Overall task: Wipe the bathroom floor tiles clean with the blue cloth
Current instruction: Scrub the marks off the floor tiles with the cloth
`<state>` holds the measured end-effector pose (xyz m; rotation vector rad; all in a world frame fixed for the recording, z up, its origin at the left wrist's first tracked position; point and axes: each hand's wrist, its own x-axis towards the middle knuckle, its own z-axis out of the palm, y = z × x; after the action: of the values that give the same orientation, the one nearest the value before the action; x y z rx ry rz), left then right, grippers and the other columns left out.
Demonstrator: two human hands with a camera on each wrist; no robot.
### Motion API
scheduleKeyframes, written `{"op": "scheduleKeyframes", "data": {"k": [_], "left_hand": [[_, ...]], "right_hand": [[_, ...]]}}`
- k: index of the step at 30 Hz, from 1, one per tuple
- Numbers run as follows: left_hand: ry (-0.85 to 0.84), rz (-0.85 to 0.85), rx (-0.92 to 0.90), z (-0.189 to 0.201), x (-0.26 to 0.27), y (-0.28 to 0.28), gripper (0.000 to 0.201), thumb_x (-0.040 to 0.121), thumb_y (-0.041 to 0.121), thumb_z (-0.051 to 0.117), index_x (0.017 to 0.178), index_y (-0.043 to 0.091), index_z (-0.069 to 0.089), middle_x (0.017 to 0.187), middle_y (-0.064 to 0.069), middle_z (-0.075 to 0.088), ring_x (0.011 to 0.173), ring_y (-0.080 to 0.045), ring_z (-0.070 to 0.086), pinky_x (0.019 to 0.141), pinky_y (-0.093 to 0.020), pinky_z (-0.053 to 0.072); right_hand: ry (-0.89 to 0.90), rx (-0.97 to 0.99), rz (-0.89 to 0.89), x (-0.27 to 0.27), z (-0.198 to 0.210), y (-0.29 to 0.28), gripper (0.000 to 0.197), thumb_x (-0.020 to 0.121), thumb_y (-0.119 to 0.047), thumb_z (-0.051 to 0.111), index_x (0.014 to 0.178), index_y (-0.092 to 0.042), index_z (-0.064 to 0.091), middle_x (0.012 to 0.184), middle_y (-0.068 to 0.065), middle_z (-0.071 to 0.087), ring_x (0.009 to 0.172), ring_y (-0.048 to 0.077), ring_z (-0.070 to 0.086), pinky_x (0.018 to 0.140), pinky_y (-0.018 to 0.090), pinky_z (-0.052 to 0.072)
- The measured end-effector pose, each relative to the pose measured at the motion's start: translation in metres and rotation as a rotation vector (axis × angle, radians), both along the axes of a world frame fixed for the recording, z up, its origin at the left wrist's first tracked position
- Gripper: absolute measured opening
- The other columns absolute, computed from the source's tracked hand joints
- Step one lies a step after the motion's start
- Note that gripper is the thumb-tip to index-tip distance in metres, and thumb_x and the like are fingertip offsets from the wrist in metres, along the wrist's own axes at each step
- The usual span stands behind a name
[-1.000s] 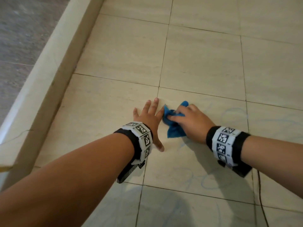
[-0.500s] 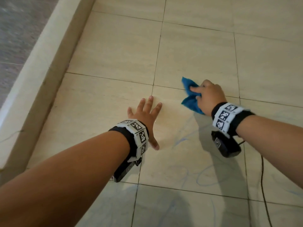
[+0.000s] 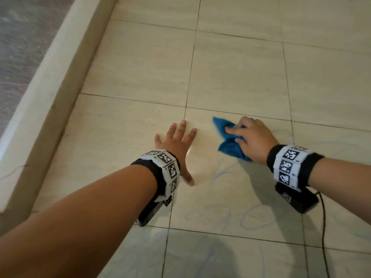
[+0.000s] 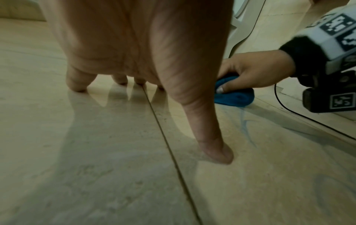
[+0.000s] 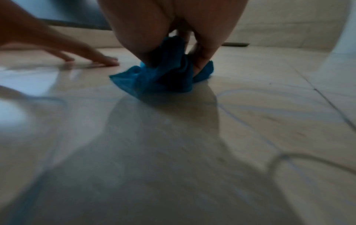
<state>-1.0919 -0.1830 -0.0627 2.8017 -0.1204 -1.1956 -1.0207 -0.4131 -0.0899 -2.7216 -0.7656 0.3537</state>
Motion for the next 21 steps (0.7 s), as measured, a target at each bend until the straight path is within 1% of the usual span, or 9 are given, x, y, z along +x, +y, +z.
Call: {"op": "scheduleKeyframes", "data": {"k": [2, 5, 6, 7, 9, 12, 17, 18, 21], "left_hand": [[0.001, 0.0, 0.005, 0.0, 0.0, 0.0, 0.146, 0.057, 0.058, 0.084, 0.147, 0.029, -0.027, 0.153, -0.002, -0.038, 0.144, -0.026, -0.026, 0.115, -0.062, 0.003], [0.004, 0.004, 0.01, -0.001, 0.0, -0.001, 0.146, 0.057, 0.058, 0.084, 0.147, 0.029, -0.027, 0.152, -0.002, -0.038, 0.144, -0.026, -0.026, 0.115, -0.062, 0.003], [0.002, 0.001, 0.012, -0.001, 0.0, 0.0, 0.146, 0.056, 0.058, 0.084, 0.147, 0.029, -0.026, 0.153, -0.002, -0.038, 0.144, -0.026, -0.026, 0.115, -0.062, 0.003], [-0.001, -0.001, 0.014, -0.001, 0.0, 0.0, 0.146, 0.056, 0.059, 0.084, 0.148, 0.029, -0.026, 0.153, -0.002, -0.037, 0.144, -0.026, -0.026, 0.115, -0.062, 0.004], [-0.011, -0.002, 0.016, -0.004, 0.0, -0.001, 0.147, 0.055, 0.059, 0.084, 0.148, 0.029, -0.026, 0.153, -0.002, -0.037, 0.144, -0.026, -0.025, 0.116, -0.061, 0.005], [-0.007, -0.006, 0.022, -0.003, 0.0, -0.001, 0.147, 0.055, 0.059, 0.084, 0.148, 0.029, -0.026, 0.153, -0.002, -0.037, 0.144, -0.026, -0.025, 0.115, -0.062, 0.005], [-0.006, -0.005, 0.018, -0.004, 0.001, -0.001, 0.147, 0.055, 0.058, 0.085, 0.148, 0.029, -0.025, 0.153, -0.002, -0.037, 0.144, -0.026, -0.025, 0.115, -0.063, 0.006], [-0.004, -0.006, 0.023, -0.004, 0.001, -0.001, 0.147, 0.055, 0.058, 0.085, 0.148, 0.029, -0.025, 0.153, -0.002, -0.037, 0.144, -0.026, -0.025, 0.115, -0.063, 0.006], [0.004, -0.014, 0.045, -0.001, 0.002, -0.002, 0.147, 0.055, 0.059, 0.085, 0.148, 0.028, -0.026, 0.153, -0.003, -0.037, 0.144, -0.027, -0.025, 0.115, -0.062, 0.005]], "right_hand": [[-0.001, 0.001, 0.026, 0.012, 0.001, -0.008, 0.038, 0.086, -0.003, 0.058, 0.121, -0.018, 0.063, 0.099, 0.01, 0.053, 0.091, 0.033, 0.049, 0.082, 0.031, 0.038], [-0.034, 0.008, -0.344, 0.035, -0.004, -0.016, 0.035, 0.089, -0.009, 0.055, 0.122, -0.018, 0.061, 0.103, 0.009, 0.05, 0.089, 0.026, 0.05, 0.081, 0.022, 0.039], [-0.04, -0.002, -0.376, 0.029, -0.005, -0.01, 0.036, 0.088, -0.01, 0.055, 0.123, -0.019, 0.061, 0.105, 0.01, 0.05, 0.091, 0.029, 0.051, 0.084, 0.026, 0.041], [-0.05, -0.012, -0.325, 0.018, -0.006, -0.001, 0.038, 0.086, -0.007, 0.055, 0.122, -0.018, 0.062, 0.105, 0.013, 0.051, 0.093, 0.034, 0.051, 0.085, 0.031, 0.043], [-0.064, 0.027, -0.052, -0.017, -0.006, 0.014, 0.041, 0.08, 0.001, 0.059, 0.117, -0.016, 0.066, 0.101, 0.017, 0.056, 0.086, 0.039, 0.051, 0.078, 0.039, 0.044], [-0.004, 0.055, 0.195, -0.027, -0.004, 0.008, 0.042, 0.078, 0.003, 0.064, 0.115, -0.017, 0.068, 0.095, 0.013, 0.058, 0.08, 0.034, 0.05, 0.072, 0.035, 0.04], [-0.043, 0.012, -0.306, 0.014, -0.004, -0.01, 0.038, 0.088, -0.005, 0.056, 0.123, -0.017, 0.061, 0.101, 0.012, 0.05, 0.094, 0.034, 0.05, 0.08, 0.027, 0.038], [-0.05, 0.009, -0.29, 0.004, -0.003, -0.003, 0.038, 0.087, -0.004, 0.055, 0.122, -0.016, 0.062, 0.1, 0.013, 0.05, 0.093, 0.036, 0.05, 0.08, 0.03, 0.039], [-0.042, 0.019, -0.004, -0.04, -0.004, 0.017, 0.042, 0.083, 0.001, 0.057, 0.121, -0.015, 0.063, 0.101, 0.016, 0.055, 0.088, 0.04, 0.047, 0.076, 0.042, 0.044]]}}
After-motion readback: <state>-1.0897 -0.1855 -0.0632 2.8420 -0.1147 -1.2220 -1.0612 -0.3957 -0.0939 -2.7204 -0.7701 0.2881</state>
